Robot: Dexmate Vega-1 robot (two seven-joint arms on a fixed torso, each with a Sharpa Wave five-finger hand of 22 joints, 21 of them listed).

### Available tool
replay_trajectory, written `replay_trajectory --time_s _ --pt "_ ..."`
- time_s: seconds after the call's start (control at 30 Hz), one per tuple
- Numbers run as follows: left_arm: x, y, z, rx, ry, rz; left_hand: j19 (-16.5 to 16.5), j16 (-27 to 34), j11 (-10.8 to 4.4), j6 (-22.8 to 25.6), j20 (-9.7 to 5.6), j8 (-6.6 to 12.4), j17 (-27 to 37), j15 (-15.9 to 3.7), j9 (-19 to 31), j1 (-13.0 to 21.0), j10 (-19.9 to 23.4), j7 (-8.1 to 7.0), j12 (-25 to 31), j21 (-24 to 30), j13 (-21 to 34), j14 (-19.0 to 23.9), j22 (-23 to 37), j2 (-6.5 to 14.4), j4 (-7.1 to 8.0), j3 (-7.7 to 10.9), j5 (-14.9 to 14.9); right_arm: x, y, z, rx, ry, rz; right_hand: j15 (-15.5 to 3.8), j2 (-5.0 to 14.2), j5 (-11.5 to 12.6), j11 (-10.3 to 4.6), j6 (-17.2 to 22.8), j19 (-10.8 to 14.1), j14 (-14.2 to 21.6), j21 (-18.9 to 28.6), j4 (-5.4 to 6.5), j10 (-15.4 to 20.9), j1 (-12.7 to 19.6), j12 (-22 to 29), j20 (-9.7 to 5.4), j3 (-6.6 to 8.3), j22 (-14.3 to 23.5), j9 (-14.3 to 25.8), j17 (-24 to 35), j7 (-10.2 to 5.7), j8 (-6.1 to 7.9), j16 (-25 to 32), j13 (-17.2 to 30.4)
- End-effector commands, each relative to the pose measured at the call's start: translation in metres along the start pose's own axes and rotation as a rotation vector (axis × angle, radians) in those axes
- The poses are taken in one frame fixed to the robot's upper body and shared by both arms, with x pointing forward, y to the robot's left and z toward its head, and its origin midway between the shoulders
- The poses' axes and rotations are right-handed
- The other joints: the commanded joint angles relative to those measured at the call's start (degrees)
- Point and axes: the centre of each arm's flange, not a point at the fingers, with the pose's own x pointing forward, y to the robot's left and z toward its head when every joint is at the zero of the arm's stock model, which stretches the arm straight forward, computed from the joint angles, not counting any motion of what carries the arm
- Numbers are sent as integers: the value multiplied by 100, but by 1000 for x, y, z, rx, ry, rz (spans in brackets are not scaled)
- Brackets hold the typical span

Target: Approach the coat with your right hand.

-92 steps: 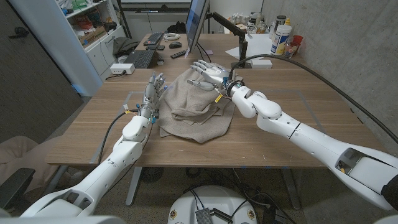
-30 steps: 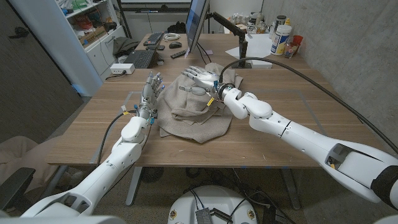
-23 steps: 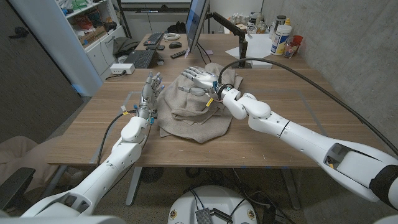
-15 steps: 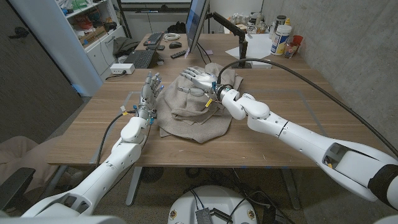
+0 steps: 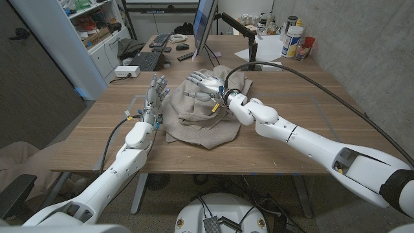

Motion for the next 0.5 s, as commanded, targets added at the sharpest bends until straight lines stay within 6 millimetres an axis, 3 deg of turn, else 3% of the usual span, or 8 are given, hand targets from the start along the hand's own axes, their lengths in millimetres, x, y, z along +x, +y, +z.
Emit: replay_trajectory --time_s 0.03,0.5 --pt "-1 1 0 -8 1 11 1 44 3 16 5 -19 0 -7 21 37 30 12 46 -10 11 -6 -8 26 15 -14 27 7 7 3 17 -2 4 -249 25 19 -20 2 24 -48 -7 -9 -67 -52 -12 24 -11 -4 34 7 -13 20 -4 6" --pt "-3 2 0 -12 -1 21 2 43 -11 -33 8 -35 0 -1 21 41 47 3 51 -9 12 -8 -7 32 11 -22 27 11 8 7 14 -13 2 -250 26 20 -15 15 19 -53 -7 -5 -67 -54 -8 31 -17 -4 34 8 -6 27 -5 6"
